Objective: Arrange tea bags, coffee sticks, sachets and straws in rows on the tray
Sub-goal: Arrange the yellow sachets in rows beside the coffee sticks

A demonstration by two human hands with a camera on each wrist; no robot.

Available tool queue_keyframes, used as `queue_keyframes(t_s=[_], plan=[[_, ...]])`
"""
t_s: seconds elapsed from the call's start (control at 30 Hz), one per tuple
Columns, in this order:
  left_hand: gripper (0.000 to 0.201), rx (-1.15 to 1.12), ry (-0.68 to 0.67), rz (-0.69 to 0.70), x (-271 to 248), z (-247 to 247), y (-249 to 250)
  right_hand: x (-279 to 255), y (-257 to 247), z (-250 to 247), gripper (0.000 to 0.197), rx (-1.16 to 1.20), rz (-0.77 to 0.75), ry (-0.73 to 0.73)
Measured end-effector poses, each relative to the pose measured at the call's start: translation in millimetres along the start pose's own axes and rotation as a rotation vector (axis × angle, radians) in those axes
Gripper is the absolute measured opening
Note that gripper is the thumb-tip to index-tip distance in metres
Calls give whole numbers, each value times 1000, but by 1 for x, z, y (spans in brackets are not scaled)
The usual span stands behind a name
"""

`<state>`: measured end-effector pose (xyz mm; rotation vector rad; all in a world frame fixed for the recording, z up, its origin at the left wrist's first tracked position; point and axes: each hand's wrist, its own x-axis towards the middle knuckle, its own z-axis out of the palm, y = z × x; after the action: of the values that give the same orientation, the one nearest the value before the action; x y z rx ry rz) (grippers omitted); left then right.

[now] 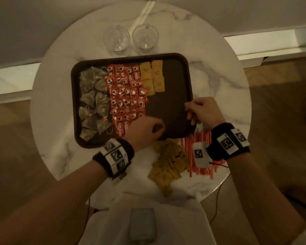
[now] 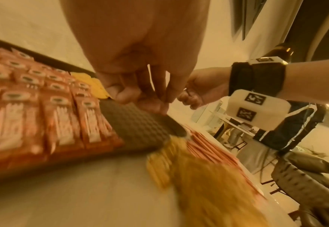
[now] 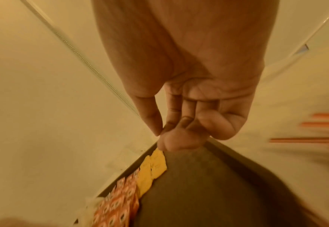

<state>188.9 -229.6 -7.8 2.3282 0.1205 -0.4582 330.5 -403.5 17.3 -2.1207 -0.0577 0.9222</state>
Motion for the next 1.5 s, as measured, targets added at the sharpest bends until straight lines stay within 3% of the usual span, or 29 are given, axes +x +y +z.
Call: queue_keyframes(t_s=[0.07, 0.23, 0.37, 0.53, 0.67, 0.87, 1.07, 1.23, 1.37, 1.5], plan=[[16, 12, -78, -110, -30, 25, -2, -31, 23, -3, 24, -55, 9, 8], [35, 54, -97, -362, -77, 69, -5, -93, 81, 23, 16, -302, 1, -134], [53, 132, -56, -367, -88, 93, 4, -115, 110, 48, 16, -383, -128, -209], [66, 205, 30, -379, -99, 123, 23, -110, 125, 59, 14, -421, -195, -131], [67, 89, 119, -440, -102, 138, 26, -110, 127, 64, 15, -447, -242, -106], [32, -118, 161, -455, -106, 134, 15, -115, 121, 63, 20, -348, -216, -107], [24, -334, 274, -479, -122, 116, -3, -123, 123, 56, 14, -277, -207, -63], [32, -667, 339, -586, -139, 91, -16, -134, 105, 74, 7, -187, -215, -226], [35, -893, 405, -515, -141, 68, -3, -132, 83, 92, 30, -101, -154, -287], [35, -967, 393, -457, -134, 63, 4, -132, 58, 100, 30, 27, -146, -363]])
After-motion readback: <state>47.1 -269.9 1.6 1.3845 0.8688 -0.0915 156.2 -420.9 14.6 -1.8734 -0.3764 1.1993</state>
